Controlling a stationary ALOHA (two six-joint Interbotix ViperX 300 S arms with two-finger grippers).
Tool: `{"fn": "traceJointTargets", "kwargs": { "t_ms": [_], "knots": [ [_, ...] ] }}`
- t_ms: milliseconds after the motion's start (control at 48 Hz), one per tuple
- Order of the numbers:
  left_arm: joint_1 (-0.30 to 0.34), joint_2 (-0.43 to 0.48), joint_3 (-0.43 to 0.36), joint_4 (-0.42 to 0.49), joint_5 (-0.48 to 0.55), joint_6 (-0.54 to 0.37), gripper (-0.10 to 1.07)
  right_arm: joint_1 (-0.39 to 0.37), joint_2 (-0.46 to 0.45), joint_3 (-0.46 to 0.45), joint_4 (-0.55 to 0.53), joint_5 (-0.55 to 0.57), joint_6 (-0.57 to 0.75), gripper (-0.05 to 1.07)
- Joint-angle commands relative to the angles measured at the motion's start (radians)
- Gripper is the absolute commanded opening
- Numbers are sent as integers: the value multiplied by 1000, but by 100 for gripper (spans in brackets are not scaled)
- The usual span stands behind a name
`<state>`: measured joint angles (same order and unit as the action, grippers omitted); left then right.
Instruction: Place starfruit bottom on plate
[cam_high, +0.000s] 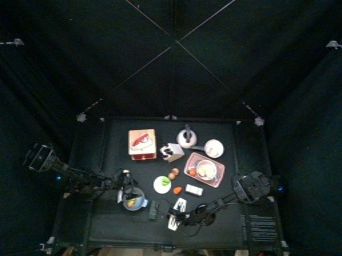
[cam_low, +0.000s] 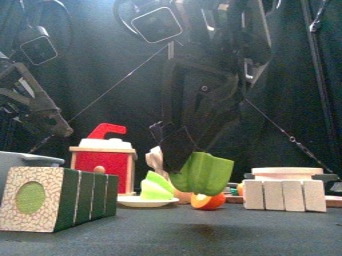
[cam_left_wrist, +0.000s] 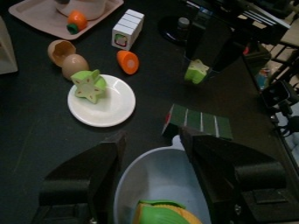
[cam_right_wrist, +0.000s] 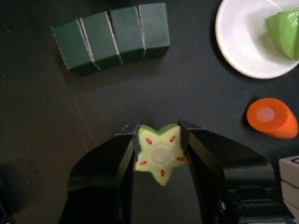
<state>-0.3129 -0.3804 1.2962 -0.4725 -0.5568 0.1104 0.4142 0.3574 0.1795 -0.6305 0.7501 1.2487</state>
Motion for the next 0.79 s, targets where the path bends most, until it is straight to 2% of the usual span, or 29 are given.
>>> {"fn": "traceJointTargets", "kwargs": {
  "t_ms": [0, 396, 562, 771],
  "knots": [
    [2, 0, -11, 0, -3, 0, 88, -23, -49, -9, -9, 2, 0, 71],
    [2, 0, -12, 0, -5, 2, 88, -141, -41, -18, -138, -9, 11, 71],
    [2, 0, -12, 0, -5, 2, 88, -183, -21, -18, -153, -38, 9, 71],
    [2, 0, -12, 0, -3, 2, 88, -199, -9, -18, -166, -49, 11, 71]
  ]
}}
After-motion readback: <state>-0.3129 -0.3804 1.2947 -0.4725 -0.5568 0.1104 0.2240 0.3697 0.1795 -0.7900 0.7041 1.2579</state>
